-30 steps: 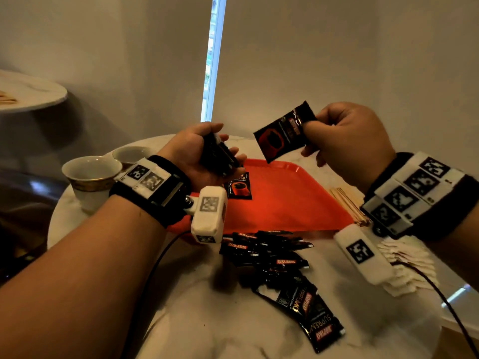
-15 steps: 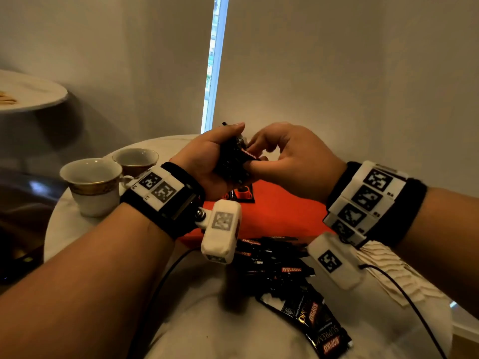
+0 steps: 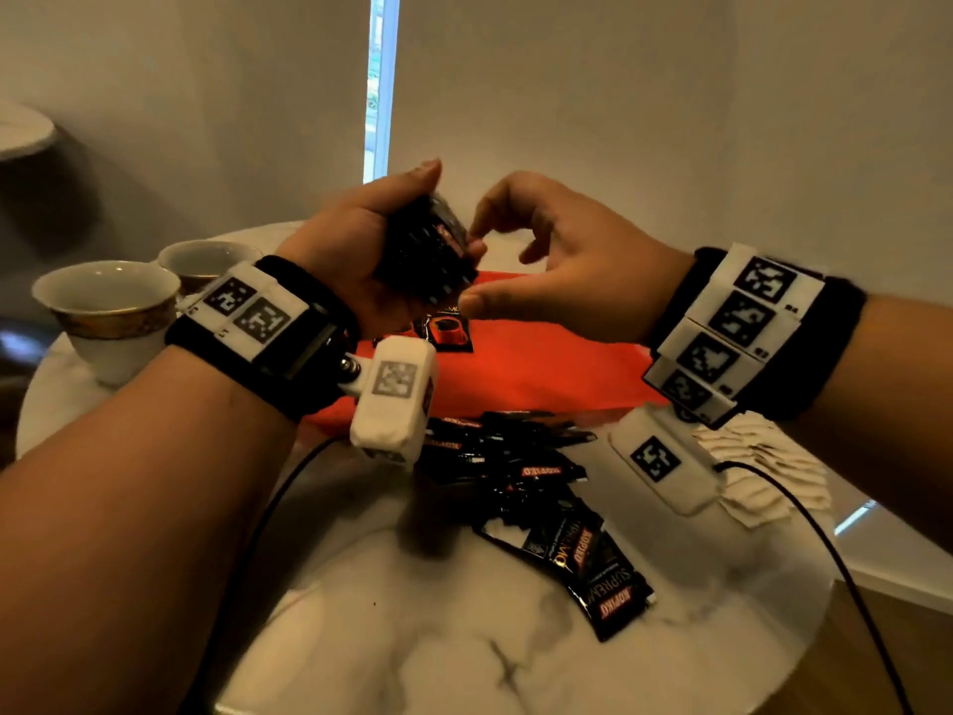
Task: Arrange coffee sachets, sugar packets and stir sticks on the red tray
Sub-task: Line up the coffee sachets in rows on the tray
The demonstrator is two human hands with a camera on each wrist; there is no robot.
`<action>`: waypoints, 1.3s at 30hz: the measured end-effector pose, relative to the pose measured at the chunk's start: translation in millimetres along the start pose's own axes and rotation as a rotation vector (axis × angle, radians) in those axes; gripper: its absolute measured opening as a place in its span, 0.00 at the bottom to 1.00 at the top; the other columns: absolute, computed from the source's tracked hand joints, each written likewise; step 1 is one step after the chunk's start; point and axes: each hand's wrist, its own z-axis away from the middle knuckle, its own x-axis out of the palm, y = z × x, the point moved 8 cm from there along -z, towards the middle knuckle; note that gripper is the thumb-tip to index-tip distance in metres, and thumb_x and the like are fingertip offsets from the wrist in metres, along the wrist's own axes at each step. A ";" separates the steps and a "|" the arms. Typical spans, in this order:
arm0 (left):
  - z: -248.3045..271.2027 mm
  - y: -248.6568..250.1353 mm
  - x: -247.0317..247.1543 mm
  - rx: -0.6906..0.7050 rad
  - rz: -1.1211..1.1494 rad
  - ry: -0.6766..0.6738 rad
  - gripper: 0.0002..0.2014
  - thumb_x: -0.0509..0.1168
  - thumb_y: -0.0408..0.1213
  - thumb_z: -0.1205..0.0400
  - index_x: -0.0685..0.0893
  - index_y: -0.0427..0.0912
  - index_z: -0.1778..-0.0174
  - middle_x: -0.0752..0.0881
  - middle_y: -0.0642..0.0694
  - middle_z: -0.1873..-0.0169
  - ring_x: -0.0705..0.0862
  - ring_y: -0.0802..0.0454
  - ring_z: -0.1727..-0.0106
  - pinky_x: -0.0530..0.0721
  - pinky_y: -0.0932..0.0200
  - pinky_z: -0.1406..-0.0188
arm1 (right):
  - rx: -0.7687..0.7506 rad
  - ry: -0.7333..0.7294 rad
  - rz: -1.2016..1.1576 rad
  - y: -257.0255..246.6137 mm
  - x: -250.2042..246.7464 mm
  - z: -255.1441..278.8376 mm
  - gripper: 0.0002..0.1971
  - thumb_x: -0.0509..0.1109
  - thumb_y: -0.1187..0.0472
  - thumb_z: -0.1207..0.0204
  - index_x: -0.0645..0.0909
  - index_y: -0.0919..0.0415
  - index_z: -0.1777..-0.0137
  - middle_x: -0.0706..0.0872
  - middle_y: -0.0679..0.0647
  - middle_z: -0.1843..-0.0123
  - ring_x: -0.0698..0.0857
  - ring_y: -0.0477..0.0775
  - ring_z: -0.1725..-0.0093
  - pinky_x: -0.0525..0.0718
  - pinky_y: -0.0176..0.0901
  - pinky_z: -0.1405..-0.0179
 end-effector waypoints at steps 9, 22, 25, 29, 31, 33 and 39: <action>-5.3 12.4 -28.6 0.065 0.040 0.164 0.15 0.63 0.53 0.15 0.76 0.45 0.60 0.86 0.42 0.65 0.89 0.47 0.57 0.90 0.52 0.60 | -0.159 -0.718 0.431 5.0 44.3 111.2 0.42 0.78 0.25 0.46 0.70 0.20 0.29 0.60 0.38 0.37 0.62 0.43 0.35 0.79 0.53 0.35; -4.1 3.6 -30.9 0.070 0.016 0.221 0.14 0.65 0.52 0.16 0.77 0.45 0.57 0.87 0.42 0.62 0.90 0.47 0.55 0.89 0.52 0.54 | -0.266 -0.655 0.590 12.9 71.3 135.9 0.37 0.81 0.40 0.39 0.77 0.33 0.27 0.58 0.47 0.27 0.59 0.54 0.26 0.70 0.50 0.28; -3.7 2.8 -31.4 0.062 0.015 0.231 0.14 0.66 0.52 0.17 0.77 0.45 0.57 0.86 0.41 0.60 0.90 0.47 0.55 0.89 0.51 0.53 | -0.270 -0.624 0.560 15.4 70.9 134.5 0.35 0.81 0.43 0.38 0.80 0.36 0.28 0.62 0.49 0.27 0.61 0.56 0.26 0.74 0.55 0.28; -3.3 2.4 -30.8 0.061 0.023 0.229 0.13 0.66 0.52 0.17 0.77 0.46 0.58 0.85 0.41 0.57 0.90 0.47 0.55 0.89 0.52 0.53 | -0.305 -0.581 0.554 19.7 72.3 134.6 0.27 0.80 0.45 0.35 0.85 0.38 0.33 0.67 0.51 0.28 0.64 0.57 0.27 0.75 0.57 0.29; -3.2 2.8 -31.5 0.065 0.016 0.232 0.13 0.65 0.52 0.17 0.77 0.46 0.57 0.86 0.41 0.58 0.90 0.48 0.55 0.89 0.52 0.54 | -0.293 -0.564 0.510 20.6 70.4 135.3 0.26 0.79 0.44 0.34 0.86 0.39 0.34 0.67 0.52 0.28 0.65 0.57 0.27 0.75 0.56 0.29; -3.3 3.2 -31.9 0.066 0.014 0.234 0.14 0.65 0.52 0.16 0.77 0.46 0.57 0.86 0.41 0.60 0.90 0.48 0.56 0.89 0.52 0.54 | -0.300 -0.494 0.453 19.3 62.8 133.7 0.24 0.79 0.42 0.35 0.87 0.41 0.37 0.69 0.52 0.31 0.69 0.57 0.31 0.77 0.56 0.32; -2.8 4.2 -32.4 0.068 0.018 0.245 0.13 0.65 0.52 0.17 0.77 0.46 0.56 0.85 0.40 0.56 0.89 0.48 0.55 0.89 0.52 0.51 | -0.335 -0.542 0.554 27.1 60.8 140.0 0.30 0.77 0.37 0.34 0.82 0.35 0.29 0.65 0.43 0.46 0.64 0.46 0.43 0.69 0.42 0.46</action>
